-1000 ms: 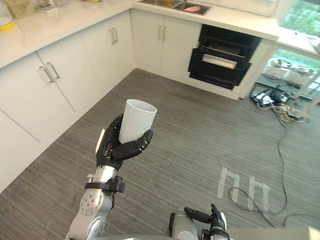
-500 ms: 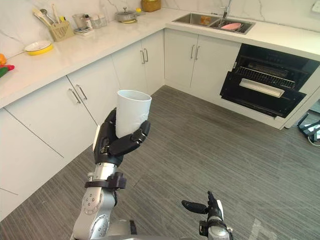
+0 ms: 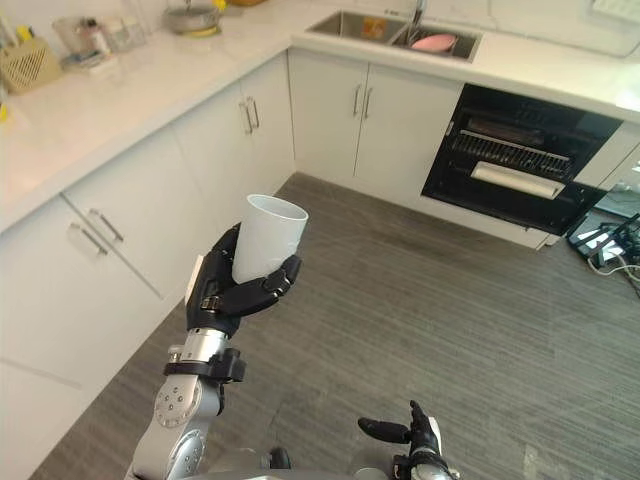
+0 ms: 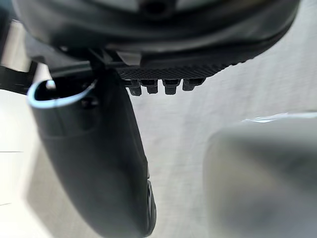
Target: Walk over to the sink, pick up the cup, carry it to the dishwasher, place the cup inside the dishwasher, then close the dishwasher door
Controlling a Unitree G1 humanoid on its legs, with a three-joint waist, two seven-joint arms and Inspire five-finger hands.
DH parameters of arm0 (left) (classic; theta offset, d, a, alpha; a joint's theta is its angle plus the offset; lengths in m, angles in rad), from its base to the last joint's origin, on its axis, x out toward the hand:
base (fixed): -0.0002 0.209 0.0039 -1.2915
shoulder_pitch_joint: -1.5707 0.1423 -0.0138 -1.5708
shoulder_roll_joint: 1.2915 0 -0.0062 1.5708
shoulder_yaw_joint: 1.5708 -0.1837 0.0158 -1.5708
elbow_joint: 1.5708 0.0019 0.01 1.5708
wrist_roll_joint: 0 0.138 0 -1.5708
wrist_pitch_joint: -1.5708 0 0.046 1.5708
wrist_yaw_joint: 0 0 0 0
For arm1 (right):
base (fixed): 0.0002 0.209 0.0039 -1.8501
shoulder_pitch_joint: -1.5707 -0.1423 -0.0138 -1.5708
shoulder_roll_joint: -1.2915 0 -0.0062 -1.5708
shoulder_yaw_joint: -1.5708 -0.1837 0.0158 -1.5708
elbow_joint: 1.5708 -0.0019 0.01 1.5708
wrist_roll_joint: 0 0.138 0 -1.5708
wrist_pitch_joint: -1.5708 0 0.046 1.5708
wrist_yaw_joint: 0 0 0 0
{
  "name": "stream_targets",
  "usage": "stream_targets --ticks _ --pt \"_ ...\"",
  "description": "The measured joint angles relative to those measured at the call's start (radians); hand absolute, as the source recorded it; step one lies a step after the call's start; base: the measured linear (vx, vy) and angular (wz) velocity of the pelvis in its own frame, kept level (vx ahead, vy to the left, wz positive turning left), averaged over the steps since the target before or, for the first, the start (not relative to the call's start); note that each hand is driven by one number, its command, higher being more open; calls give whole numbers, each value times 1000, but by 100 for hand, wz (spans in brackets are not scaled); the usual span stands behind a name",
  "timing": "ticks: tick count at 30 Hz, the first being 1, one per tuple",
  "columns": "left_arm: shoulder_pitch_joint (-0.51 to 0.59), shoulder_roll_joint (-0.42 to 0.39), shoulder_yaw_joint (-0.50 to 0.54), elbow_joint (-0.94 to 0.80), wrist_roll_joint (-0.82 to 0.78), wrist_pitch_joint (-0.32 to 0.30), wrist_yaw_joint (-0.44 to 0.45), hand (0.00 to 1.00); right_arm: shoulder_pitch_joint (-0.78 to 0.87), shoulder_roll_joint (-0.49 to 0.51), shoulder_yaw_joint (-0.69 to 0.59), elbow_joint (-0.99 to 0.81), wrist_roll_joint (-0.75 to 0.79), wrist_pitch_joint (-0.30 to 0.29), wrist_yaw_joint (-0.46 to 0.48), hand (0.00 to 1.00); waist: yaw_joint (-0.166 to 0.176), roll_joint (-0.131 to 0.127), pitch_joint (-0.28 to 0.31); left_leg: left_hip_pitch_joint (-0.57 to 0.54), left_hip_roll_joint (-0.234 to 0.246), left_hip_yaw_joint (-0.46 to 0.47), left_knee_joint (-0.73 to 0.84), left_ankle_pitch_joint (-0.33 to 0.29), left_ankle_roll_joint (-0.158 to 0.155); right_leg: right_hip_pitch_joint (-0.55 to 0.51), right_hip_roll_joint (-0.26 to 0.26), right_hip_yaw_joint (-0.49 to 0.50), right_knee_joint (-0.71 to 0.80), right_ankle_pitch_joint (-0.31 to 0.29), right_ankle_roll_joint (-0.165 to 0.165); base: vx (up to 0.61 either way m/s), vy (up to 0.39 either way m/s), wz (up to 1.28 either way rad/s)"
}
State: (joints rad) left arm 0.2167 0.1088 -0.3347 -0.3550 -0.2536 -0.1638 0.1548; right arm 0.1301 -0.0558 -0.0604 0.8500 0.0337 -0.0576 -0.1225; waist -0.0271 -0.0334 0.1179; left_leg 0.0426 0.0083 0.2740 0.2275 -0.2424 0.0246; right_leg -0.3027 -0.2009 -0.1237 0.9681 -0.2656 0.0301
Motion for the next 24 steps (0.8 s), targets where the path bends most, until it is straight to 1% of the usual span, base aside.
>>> stream_targets --ticks 1,2,3,4,5,6,7,8,9,10,11,12,13,14,15,16,17,18,19,20,21,22,23,24 --pt "0 0 -14 -4 0 -11 -1 0 -6 10 -1 -6 0 -4 2 100 -16 4 0 55 9 0 -29 -18 -12 -60 37 -34 -77 -15 -9 523 -6 4" --pt "-2 0 -18 -4 0 -12 -1 0 -11 14 0 -8 -1 -5 3 100 -22 7 -2 89 13 -1 -52 -25 -20 -90 58 -54 -166 -14 -10 555 -16 5" --pt "-5 -2 -19 -4 0 -13 -1 0 -14 15 0 -10 -1 -5 4 100 -25 7 -2 110 14 -1 -69 -31 -29 -109 68 -67 -222 -12 -12 578 -38 14" --pt "-9 -9 -19 -3 0 -15 -1 0 -22 15 -1 -11 -1 -7 6 100 -34 6 -4 140 15 -9 -94 -44 -51 -137 88 -85 -342 13 -19 602 -76 35" --pt "-10 -14 -13 0 0 -15 1 0 -20 15 -1 -11 -1 -7 6 100 -46 -4 -11 167 11 -23 -101 -65 -72 -143 104 -95 -462 84 -32 629 -104 44" --pt "-9 -16 -13 5 0 -15 1 0 -15 15 -2 -12 2 -7 6 100 -47 -14 -17 187 9 -29 -98 -75 -80 -138 106 -82 -468 165 -64 699 -145 42" --pt "-3 -37 -12 34 0 -10 2 0 -19 -2 -10 -13 1 -4 5 100 -43 28 -15 211 44 -36 -45 -89 -95 -112 117 -100 -414 153 -91 731 -187 44" --pt "-5 -56 -9 51 0 3 2 0 -19 -20 -9 -20 -1 -4 3 100 -46 56 -4 156 90 -51 150 -91 -112 -48 127 -130 -422 104 -93 847 -262 42" --pt "-6 -69 -7 53 0 7 2 0 -17 -27 -8 -25 -4 -3 5 100 -45 69 3 104 124 -54 301 -68 -136 -10 140 -138 -440 90 -98 796 -286 36" --pt "-2 -94 -3 53 -1 8 2 0 0 -30 -2 -42 -10 0 4 100 -19 84 8 3 187 -79 575 -23 -179 75 174 -143 -490 74 -107 747 -274 3" --pt "2 -108 -3 51 -1 7 2 0 22 -31 4 -55 -12 0 -2 100 1 86 8 -70 240 -78 757 -16 -168 171 203 -143 -556 71 -112 593 -196 -5" --pt "1 -112 0 49 -1 7 2 0 35 -31 9 -71 -12 0 -5 100 6 82 10 -103 261 -71 813 -17 -166 219 210 -144 -589 70 -114 538 -163 -6" --pt "2 -114 2 38 -3 5 0 0 51 -32 8 -107 -12 -4 -10 100 13 68 15 -168 279 -54 860 -23 -155 290 212 -143 -645 68 -116 395 -109 -1" --pt "1 -113 4 32 -3 2 -1 0 60 -34 5 -121 -11 -6 -13 100 14 65 15 -198 285 -40 855 -28 -146 318 212 -137 -673 68 -116 452 -102 -18" --pt "0 -114 12 22 -3 -6 -2 0 54 -44 -4 -126 -10 -12 -17 100 20 66 14 -261 286 -21 808 -38 -130 366 213 -118 -726 67 -115 415 -44 -36" --pt "-1 -113 19 16 -3 -8 -2 0 43 -49 -10 -121 -10 -13 -18 100 30 67 14 -293 278 -19 745 -44 -120 388 213 -98 -755 66 -114 404 -9 -58" --pt "-1 -108 24 14 -3 -11 -2 0 30 -52 -12 -109 -10 -13 -20 100 40 62 17 -318 248 -29 624 -45 -112 413 207 -71 -784 66 -112 403 45 -69" --pt "-1 -101 29 15 -3 -11 -2 0 20 -60 -12 -94 -10 -15 -24 100 45 55 19 -335 199 -77 447 -34 -105 438 195 -43 -809 62 -105 408 95 -78" --pt "-1 -93 33 16 -3 -11 -2 0 5 -68 -12 -73 -10 -15 -27 100 45 52 19 -347 143 -139 278 4 -107 454 181 -16 -821 49 -81 404 114 -67" --pt "-1 -88 34 16 -3 -11 -2 0 3 -72 -12 -63 -10 -15 -29 100 44 53 18 -353 123 -165 211 31 -112 462 177 -2 -827 43 -69 400 165 -69" --pt "0 -84 33 16 -2 -11 -1 0 1 -79 -12 -41 -10 -14 -30 100 43 54 17 -352 97 -208 98 103 -111 480 172 26 -832 23 -37 410 223 -81" --pt "2 -82 25 19 -2 -11 -1 0 13 -79 -12 -34 -10 -11 -31 100 45 54 14 -346 88 -223 85 209 -88 501 167 59 -832 -3 -8 429 261 -90" --pt "4 -76 21 19 -2 -11 -1 0 21 -75 -12 -36 -11 -10 -31 100 48 47 8 -346 83 -222 113 234 -83 509 157 81 -828 -15 2 461 310 -77" --pt "4 -61 17 19 -2 -8 -1 0 37 -60 -12 -50 -11 -4 -33 100 42 21 -7 -346 74 -180 152 195 -72 507 122 102 -806 -33 19 474 298 -73"
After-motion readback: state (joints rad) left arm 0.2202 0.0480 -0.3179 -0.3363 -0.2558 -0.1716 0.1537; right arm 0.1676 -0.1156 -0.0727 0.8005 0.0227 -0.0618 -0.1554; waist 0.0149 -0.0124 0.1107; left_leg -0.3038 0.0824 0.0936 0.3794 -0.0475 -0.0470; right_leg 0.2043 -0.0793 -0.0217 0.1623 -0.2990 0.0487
